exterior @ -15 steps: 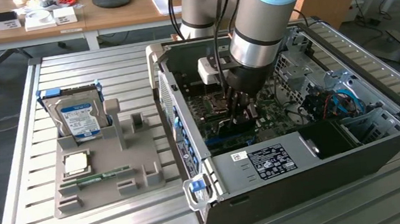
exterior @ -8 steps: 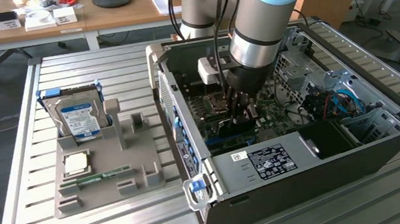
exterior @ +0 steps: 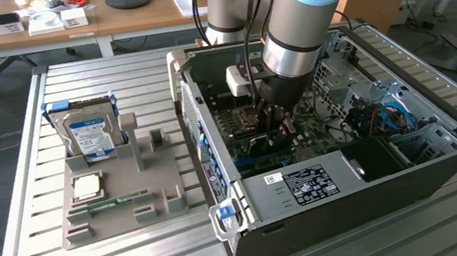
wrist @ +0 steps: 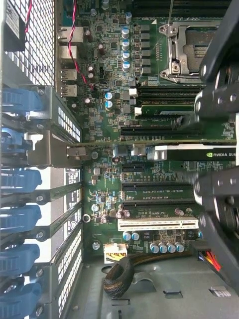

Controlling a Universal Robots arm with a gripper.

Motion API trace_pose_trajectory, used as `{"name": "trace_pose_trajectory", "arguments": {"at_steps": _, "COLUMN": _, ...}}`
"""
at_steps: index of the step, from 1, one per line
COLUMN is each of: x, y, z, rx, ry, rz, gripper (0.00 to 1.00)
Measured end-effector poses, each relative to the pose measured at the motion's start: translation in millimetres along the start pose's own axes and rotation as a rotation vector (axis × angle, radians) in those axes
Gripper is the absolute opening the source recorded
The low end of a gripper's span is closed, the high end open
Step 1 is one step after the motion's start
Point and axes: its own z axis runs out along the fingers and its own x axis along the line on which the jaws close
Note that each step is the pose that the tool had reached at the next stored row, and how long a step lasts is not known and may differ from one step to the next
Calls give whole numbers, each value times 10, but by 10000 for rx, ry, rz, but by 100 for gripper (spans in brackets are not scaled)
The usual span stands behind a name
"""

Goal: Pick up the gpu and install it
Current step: 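Insert the gpu into the slot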

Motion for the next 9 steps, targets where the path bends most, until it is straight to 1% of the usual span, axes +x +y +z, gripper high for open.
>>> {"name": "trace_pose_trajectory", "arguments": {"at_steps": 1, "x": 0, "y": 0, "z": 0, "rx": 0, "ry": 0, "rz": 0, "gripper": 45}}
{"name": "trace_pose_trajectory", "arguments": {"at_steps": 2, "x": 0, "y": 0, "z": 0, "rx": 0, "ry": 0, "rz": 0, "gripper": 51}}
{"name": "trace_pose_trajectory", "arguments": {"at_steps": 5, "x": -3, "y": 0, "z": 0, "rx": 0, "ry": 1, "rz": -1, "gripper": 51}}
{"name": "trace_pose_trajectory", "arguments": {"at_steps": 9, "x": -38, "y": 2, "z": 2, "rx": 0, "ry": 0, "rz": 0, "gripper": 51}}
